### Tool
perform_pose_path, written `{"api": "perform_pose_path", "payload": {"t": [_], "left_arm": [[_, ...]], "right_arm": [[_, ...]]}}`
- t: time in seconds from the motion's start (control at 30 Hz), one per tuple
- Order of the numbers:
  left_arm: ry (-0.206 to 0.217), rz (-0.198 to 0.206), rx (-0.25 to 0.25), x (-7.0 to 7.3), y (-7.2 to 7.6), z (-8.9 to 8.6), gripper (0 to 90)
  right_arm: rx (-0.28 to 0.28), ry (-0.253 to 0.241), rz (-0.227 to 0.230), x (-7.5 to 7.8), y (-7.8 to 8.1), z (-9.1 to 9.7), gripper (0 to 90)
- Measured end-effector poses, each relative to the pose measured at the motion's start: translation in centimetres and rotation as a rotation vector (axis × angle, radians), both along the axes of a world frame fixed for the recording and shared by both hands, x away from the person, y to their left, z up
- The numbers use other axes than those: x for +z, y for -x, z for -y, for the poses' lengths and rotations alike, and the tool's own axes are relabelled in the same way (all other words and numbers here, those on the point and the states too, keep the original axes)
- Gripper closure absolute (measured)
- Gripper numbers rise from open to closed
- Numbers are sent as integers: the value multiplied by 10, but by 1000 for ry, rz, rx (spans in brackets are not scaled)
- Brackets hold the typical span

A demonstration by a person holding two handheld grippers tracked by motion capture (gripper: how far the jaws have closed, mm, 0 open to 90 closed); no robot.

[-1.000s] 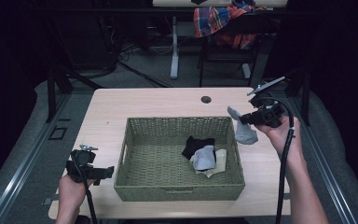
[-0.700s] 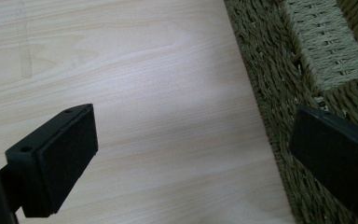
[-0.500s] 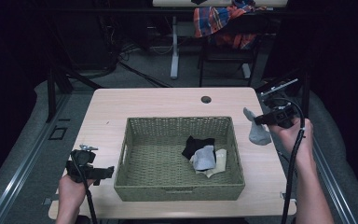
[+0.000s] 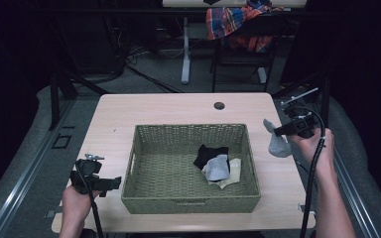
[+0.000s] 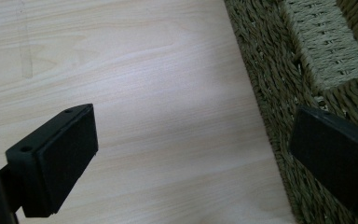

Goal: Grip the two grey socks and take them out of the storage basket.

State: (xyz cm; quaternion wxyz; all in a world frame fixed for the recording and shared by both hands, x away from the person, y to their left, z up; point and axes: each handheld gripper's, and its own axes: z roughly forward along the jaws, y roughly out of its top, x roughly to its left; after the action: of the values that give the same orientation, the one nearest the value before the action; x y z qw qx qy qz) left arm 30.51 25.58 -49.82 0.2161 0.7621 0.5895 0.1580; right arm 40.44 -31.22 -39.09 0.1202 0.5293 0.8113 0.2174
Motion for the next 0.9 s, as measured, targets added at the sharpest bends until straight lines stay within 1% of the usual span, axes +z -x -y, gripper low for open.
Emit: {"api": "perform_pose_path", "payload": {"t": [0.03,0.1,0.13,0.2,0.23,0.3,0.33,0.43,0.5,0.53,0.57,0.7,0.73,0.77,0.8,0.83,0.87,0.9], "left_arm": [[0,0,0,0,0,0,15],[0,1,0,0,0,0,15],[0,1,0,0,0,0,15],[-1,5,1,0,0,0,15],[0,3,2,0,0,0,15],[-1,2,1,0,0,0,15],[0,2,2,0,0,-1,15],[-1,5,4,0,0,0,15],[0,2,2,0,0,-1,15],[-1,5,4,0,0,0,15],[0,2,2,0,0,-1,15],[0,2,2,0,0,0,15],[0,2,2,0,0,0,15],[0,3,3,0,0,0,15],[0,2,2,0,0,-1,15],[0,3,3,0,0,-1,15],[0,3,3,0,0,-1,15],[0,3,2,0,0,0,15]], "right_arm": [[-1,5,-11,-4,-2,1,859],[-3,0,-13,-6,-3,1,859],[-5,-2,-23,-8,-4,2,859],[-6,9,-39,-13,-6,3,859],[-15,15,-47,-17,-7,4,858],[-16,18,-54,-20,-8,4,859],[-18,25,-71,-25,-10,4,859],[-15,30,-96,-33,-13,4,859],[-18,35,-102,-36,-14,3,859],[-13,38,-121,-42,-16,3,859],[-13,38,-121,-42,-16,3,859],[-14,51,-161,-59,-21,1,859],[-14,51,-161,-59,-21,1,859],[-6,52,-176,-62,-22,1,858],[-10,57,-190,-70,-24,0,859],[-14,58,-196,-73,-24,0,859],[-14,58,-196,-73,-24,0,859],[-20,53,-205,-81,-26,0,859]]}}
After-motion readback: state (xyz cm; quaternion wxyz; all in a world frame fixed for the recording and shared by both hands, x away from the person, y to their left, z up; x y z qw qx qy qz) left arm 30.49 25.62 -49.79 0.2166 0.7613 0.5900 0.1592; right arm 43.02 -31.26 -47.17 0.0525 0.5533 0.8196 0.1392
